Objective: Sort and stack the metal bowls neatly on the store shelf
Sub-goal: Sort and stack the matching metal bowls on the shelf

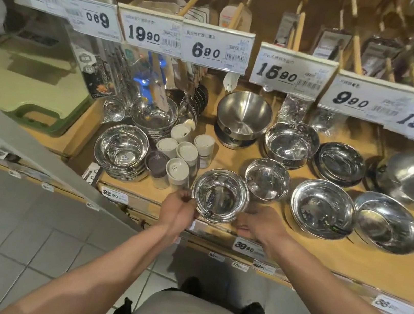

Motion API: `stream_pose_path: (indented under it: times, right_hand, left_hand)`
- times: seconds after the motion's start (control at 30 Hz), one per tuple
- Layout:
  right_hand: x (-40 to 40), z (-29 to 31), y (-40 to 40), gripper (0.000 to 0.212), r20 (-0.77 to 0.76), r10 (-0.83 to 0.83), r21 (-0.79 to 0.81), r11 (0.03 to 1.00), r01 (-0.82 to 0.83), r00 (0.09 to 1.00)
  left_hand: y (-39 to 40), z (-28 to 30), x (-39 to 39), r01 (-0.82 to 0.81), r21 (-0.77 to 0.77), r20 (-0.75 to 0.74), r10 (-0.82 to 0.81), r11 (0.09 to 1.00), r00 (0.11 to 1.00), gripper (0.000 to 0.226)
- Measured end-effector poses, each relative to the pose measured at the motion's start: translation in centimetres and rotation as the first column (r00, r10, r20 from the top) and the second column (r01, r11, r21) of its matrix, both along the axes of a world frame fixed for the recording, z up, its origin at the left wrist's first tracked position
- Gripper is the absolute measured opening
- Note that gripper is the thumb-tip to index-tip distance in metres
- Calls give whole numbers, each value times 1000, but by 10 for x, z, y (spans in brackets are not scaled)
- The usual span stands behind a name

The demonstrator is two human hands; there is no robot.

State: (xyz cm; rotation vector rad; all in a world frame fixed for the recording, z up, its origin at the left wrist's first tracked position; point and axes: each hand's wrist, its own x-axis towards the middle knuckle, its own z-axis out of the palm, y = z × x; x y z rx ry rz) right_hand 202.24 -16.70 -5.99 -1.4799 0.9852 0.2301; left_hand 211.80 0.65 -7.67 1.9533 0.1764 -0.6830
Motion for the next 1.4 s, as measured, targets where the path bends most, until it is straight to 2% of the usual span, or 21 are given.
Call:
stream_pose_path:
  times: [0.17,0.27,0.4,0.47,0.6,0.67,0.77,0.93,1.2,1.4]
  right_hand:
    - [4,2,2,6,-40,5,-136,991,-11,999]
    - [4,0,4,11,-17,-8,-177,984,5,1000]
    - [0,2,6,11,19,-13,-193,981,16,1000]
    - [1,4,8,11,28,-1,-253,967,8,1000]
    - [5,7,13,13,-46,84,-533,841,-96,995]
    - [8,8,15,16,-76,70,-587,803,-101,995]
    - [14,12,16,18,-105,46,-610,786,-101,993]
    - [20,18,13,17,-95,37,-647,757,-90,995]
    - [21,13,10,8,-124,63,-636,761,-129,990]
    - [20,8,8,22,-113,72,-634,763,-127,991]
  left_hand:
    - [-2,5,-1,-74,-52,-95,69,996,993,16]
    - [-3,7,2,-101,-54,-135,93,993,987,8]
    - [-4,7,3,-82,-42,-134,76,996,988,15]
    - [-5,8,3,-68,-37,-129,63,997,990,19]
    - [-6,7,6,-62,-38,-143,56,997,988,27]
    - [-7,7,6,-88,-57,-153,79,994,985,23]
    - [-7,5,7,-127,-91,-164,111,988,980,24]
    - [-7,2,9,-96,-69,-141,86,993,986,25]
    - [-4,-5,9,-79,-74,-125,69,994,990,17]
    - [-4,-7,9,-96,-97,-146,82,991,986,17]
